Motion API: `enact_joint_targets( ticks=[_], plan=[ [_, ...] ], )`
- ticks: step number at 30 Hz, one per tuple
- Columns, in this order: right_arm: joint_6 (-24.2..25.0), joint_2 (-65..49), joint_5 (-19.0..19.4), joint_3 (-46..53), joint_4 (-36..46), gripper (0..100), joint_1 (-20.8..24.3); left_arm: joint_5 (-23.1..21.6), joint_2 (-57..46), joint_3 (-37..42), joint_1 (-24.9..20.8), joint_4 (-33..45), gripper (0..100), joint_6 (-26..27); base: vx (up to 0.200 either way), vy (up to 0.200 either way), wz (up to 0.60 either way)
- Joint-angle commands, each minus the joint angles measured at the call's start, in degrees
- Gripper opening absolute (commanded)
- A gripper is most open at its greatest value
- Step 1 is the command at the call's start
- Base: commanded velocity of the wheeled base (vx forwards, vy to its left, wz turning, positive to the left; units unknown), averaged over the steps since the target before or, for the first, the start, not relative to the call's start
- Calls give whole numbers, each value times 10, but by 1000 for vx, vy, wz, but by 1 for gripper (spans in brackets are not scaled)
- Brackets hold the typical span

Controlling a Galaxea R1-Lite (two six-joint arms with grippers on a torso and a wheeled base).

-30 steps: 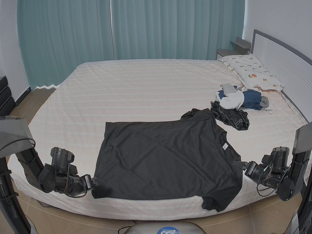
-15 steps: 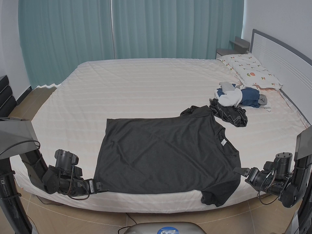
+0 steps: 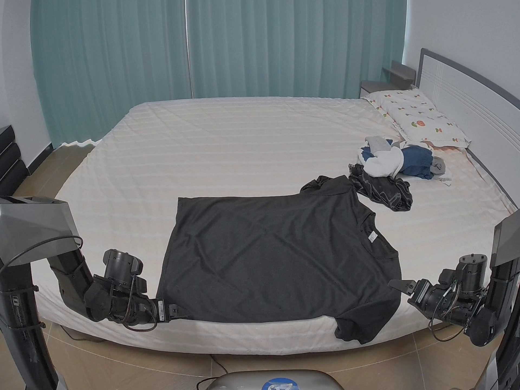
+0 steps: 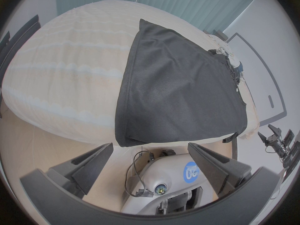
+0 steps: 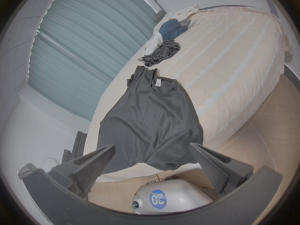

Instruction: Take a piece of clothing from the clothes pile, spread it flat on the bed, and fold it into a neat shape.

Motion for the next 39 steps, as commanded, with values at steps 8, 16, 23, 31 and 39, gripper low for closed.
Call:
enact_joint_targets(
  ticks=[8, 16, 23, 31, 39],
  plan=[
    [0, 2, 0, 10, -6, 100, 2, 36, 37, -37, -19, -4, 100, 2, 0, 0, 0],
    [-1, 2, 0, 10, -6, 100, 10, 47, 41, -40, -27, -5, 100, 0, 0, 0, 0],
    [0, 2, 1, 10, -6, 100, 9, 49, 41, -44, -34, -4, 0, -3, 0, 0, 0],
    [0, 4, 1, 10, -6, 100, 9, 69, 34, -33, -28, -2, 0, -14, 0, 0, 0],
    [-7, 14, 1, 7, -6, 100, 6, 61, -16, -18, -20, -4, 0, -88, 0, 0, 0]
  ],
)
